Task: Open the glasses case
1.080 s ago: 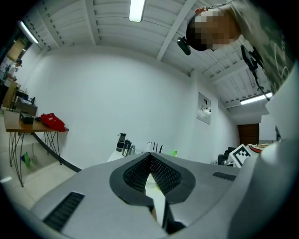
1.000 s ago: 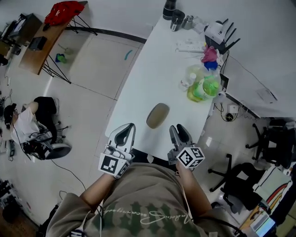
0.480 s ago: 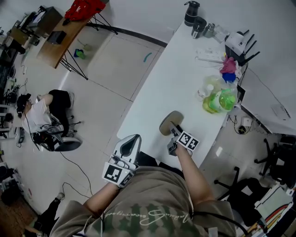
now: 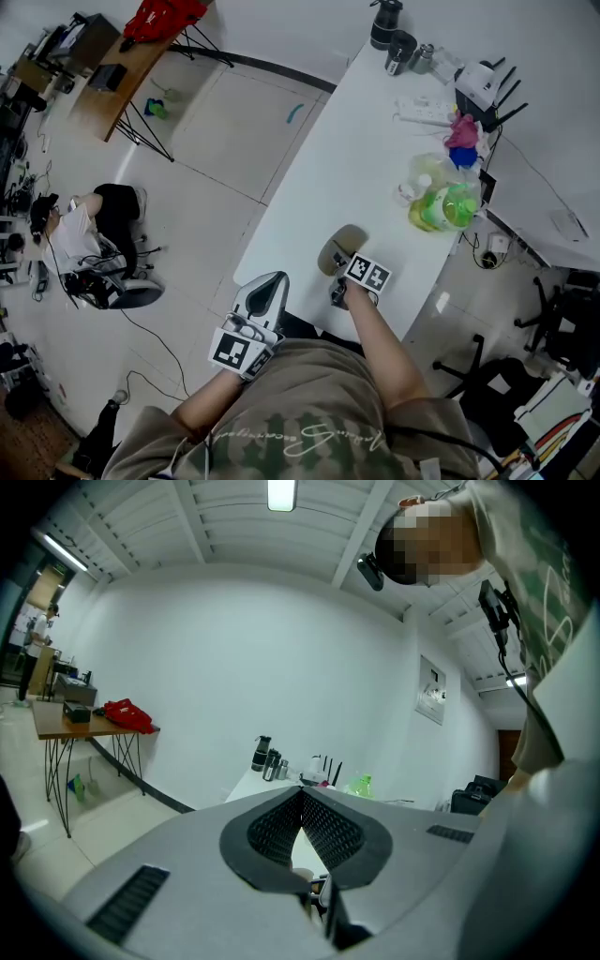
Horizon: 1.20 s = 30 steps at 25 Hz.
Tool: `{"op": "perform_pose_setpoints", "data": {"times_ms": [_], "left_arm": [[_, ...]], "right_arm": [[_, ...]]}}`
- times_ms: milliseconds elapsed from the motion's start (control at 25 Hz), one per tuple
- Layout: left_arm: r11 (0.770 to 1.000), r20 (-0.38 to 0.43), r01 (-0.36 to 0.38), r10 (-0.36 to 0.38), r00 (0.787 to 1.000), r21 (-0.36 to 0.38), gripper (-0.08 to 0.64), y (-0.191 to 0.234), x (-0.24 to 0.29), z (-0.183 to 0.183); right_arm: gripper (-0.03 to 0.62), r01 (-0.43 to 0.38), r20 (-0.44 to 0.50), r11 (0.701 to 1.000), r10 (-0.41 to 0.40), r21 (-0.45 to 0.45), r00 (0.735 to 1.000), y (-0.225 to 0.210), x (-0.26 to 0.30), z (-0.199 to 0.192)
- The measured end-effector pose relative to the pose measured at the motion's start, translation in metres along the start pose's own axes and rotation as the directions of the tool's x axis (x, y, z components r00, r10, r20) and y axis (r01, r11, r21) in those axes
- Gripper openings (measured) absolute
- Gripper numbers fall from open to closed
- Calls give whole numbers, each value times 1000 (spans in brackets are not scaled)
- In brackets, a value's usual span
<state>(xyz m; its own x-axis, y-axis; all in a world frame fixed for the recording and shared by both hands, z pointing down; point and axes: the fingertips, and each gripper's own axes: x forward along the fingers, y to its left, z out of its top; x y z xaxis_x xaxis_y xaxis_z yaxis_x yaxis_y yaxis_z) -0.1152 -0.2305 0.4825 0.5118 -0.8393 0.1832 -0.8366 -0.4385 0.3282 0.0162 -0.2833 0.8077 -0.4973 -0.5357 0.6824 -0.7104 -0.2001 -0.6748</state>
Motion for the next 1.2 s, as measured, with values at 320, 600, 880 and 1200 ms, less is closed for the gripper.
{"op": "perform_pose_setpoints", "data": {"times_ms": [320, 600, 880, 1200], "left_arm": [[999, -17, -20, 20, 1000, -26, 6, 17, 4, -5], [998, -77, -31, 27, 997, -51, 6, 41, 2, -22], [934, -167, 294, -329, 930, -204, 5, 3, 19, -41], [861, -200, 486, -508, 838, -153, 15, -90, -2, -39]], "right_arm": [[360, 13, -74, 999, -15, -30, 997, 16, 20, -1], [337, -163, -38, 985, 161, -52, 986, 30, -8, 4], [331, -667, 112, 743, 659, 56, 744, 138, -150, 31], [331, -756, 79, 616, 784, -219, 616, 178, -271, 8]]}}
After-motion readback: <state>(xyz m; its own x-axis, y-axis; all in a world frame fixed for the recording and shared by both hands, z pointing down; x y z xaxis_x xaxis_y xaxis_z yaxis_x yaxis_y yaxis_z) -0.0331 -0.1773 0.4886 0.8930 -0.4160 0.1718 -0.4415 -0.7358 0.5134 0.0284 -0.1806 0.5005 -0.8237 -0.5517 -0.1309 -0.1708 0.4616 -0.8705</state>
